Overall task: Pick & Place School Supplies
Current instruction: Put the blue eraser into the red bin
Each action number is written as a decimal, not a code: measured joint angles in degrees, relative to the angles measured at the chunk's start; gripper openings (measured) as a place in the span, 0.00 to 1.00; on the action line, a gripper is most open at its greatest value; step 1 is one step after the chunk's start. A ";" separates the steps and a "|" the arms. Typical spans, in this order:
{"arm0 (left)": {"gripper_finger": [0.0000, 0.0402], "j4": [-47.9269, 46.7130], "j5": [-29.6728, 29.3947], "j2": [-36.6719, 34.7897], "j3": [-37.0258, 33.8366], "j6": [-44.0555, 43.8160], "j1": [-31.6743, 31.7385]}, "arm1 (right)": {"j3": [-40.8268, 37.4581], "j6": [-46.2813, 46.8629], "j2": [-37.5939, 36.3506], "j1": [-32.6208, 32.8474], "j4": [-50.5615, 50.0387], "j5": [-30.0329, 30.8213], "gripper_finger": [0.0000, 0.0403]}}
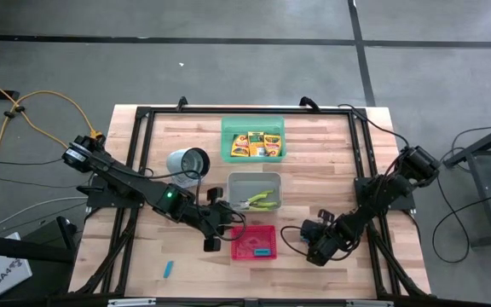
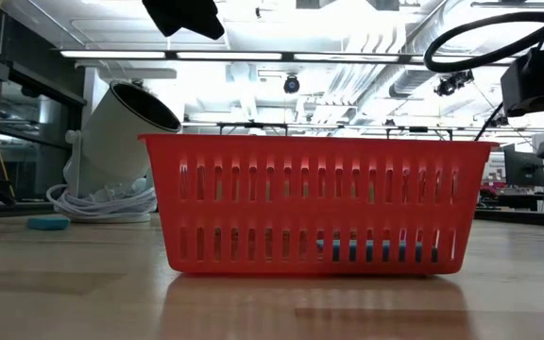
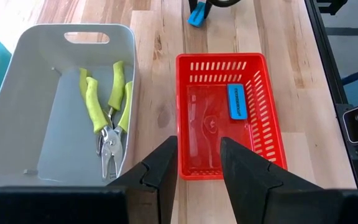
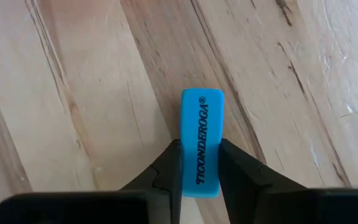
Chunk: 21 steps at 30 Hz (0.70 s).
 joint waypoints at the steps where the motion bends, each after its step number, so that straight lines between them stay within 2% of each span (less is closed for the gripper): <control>1: 0.28 0.01 0.00 0.00 0.00 0.00 0.00 | 0.22 -0.08 0.07 -0.04 -0.31 -0.11 0.19; 14: 0.28 0.00 0.00 0.00 0.00 0.00 0.00 | 0.20 -3.11 -5.26 -0.01 -0.22 0.58 0.17; 21: 0.28 0.02 0.00 0.00 0.00 0.02 0.00 | 0.85 -8.09 -6.01 -1.05 7.01 2.08 0.17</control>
